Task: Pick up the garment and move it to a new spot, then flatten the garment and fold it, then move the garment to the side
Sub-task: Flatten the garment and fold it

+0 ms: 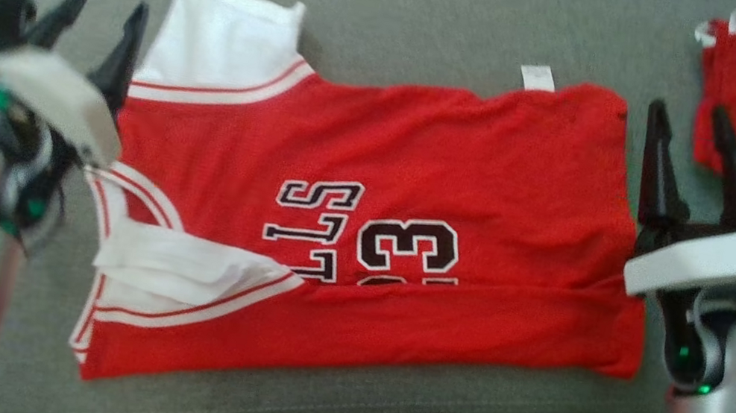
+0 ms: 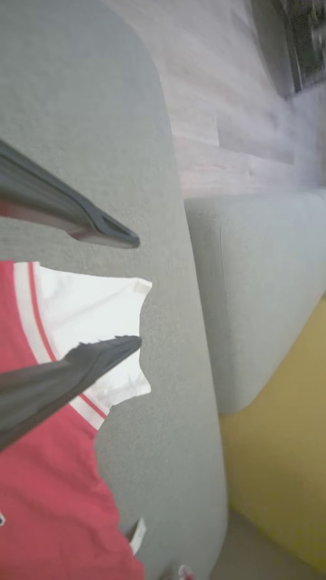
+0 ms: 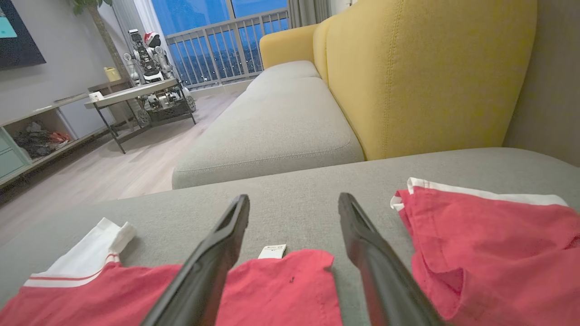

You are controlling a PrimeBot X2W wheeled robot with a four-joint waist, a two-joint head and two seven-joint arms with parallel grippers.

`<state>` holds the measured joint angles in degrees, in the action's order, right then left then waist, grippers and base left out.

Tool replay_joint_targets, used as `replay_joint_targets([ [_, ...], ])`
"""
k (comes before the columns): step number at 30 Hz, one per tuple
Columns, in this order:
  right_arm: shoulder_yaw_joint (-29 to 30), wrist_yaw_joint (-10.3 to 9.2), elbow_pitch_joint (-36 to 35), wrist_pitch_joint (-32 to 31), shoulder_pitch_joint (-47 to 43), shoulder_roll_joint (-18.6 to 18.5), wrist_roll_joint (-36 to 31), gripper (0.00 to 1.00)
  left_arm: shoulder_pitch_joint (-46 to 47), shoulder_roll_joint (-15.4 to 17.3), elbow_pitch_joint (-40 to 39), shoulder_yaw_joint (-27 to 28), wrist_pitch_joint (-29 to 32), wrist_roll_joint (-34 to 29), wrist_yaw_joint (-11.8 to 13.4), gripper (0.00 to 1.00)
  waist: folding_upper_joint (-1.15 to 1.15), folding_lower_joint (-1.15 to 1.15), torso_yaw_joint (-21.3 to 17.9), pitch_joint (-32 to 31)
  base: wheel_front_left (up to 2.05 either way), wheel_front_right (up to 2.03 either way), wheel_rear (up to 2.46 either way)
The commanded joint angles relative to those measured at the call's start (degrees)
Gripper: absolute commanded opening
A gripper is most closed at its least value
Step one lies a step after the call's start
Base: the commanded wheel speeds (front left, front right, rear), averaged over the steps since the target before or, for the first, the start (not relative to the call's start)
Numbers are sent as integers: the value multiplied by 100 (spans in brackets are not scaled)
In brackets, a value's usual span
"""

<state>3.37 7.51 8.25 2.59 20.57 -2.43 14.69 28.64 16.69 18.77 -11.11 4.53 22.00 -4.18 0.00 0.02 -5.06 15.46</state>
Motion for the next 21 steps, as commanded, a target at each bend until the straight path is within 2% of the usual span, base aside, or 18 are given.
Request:
replay_joint_targets([
  [1, -149, -2, -257, 17, 261, -45, 32, 100, 513, 404, -47, 88, 274, -30, -103, 100, 0, -2, -295, 446, 0, 0, 0],
  [5, -256, -2, -296, 37, 553, -45, 76, 100, 1237, 766, 419, -78, 979, 125, -255, 100, 0, -2, -507, 712, 0, 0, 0],
  [10, -363, -2, -295, 110, 808, -45, 176, 100, 1955, 1104, 1029, -349, 1631, 316, -316, 100, 0, -2, -722, 951, 0, 0, 0],
  [15, -418, -2, -248, 237, 896, -45, 373, 100, 2428, 1348, 1504, -621, 1858, 391, -327, 100, 0, -2, -916, 1087, 0, 0, 0],
  [21, -450, -2, -181, 351, 869, -45, 469, 100, 2683, 1464, 1873, -866, 1862, 525, -329, 100, 0, -2, -1061, 1158, 0, 0, 0],
])
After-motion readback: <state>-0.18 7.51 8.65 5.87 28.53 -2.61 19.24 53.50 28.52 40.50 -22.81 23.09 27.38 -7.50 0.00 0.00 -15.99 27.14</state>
